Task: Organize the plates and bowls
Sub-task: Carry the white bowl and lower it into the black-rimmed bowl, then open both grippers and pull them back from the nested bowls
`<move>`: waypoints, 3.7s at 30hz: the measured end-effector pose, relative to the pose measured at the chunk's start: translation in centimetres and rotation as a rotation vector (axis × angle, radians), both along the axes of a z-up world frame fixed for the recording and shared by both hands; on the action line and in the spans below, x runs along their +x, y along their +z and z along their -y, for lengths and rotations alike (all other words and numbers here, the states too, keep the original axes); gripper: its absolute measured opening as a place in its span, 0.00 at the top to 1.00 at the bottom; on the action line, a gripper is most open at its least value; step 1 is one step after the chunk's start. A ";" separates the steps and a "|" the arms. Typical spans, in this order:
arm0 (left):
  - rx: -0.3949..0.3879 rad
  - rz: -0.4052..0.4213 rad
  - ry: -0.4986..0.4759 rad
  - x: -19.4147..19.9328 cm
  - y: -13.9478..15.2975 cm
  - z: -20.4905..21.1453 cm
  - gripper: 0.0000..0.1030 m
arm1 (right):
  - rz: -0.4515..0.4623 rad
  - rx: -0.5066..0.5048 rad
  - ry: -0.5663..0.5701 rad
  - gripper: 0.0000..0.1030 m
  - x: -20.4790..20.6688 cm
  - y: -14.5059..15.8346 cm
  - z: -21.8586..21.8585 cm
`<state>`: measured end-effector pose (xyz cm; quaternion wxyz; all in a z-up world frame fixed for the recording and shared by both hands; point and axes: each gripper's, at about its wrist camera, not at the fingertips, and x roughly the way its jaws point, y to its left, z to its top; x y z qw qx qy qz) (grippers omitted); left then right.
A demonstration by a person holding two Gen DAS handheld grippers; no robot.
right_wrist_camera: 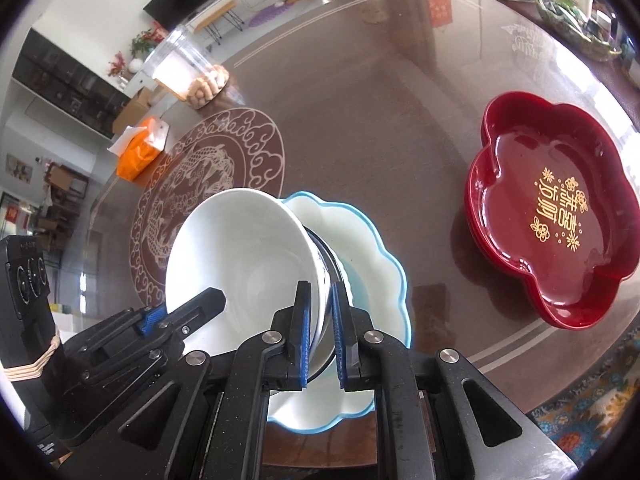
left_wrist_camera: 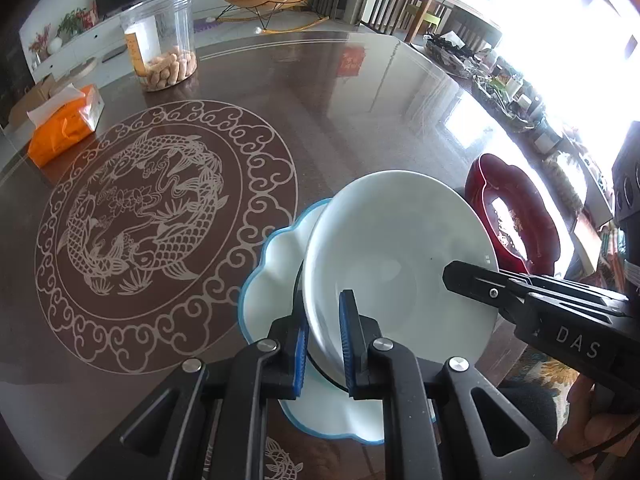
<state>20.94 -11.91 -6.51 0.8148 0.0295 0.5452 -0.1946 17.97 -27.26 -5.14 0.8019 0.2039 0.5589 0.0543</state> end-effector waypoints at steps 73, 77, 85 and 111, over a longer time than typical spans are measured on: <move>-0.088 0.209 0.080 -6.6 2.5 -6.6 0.84 | 0.165 -0.124 -0.023 0.42 -4.2 4.4 -1.2; -0.117 0.332 0.042 -9.7 4.0 -5.6 0.84 | 0.499 -0.265 -0.131 0.33 -11.3 6.4 -1.6; -0.078 0.267 -0.039 -12.8 2.5 -1.7 0.84 | 0.706 -0.378 -0.284 0.29 -20.2 3.0 -0.9; 0.218 0.406 0.017 -14.5 1.6 -0.3 0.00 | 0.645 -0.374 -0.286 0.29 -22.0 0.0 1.1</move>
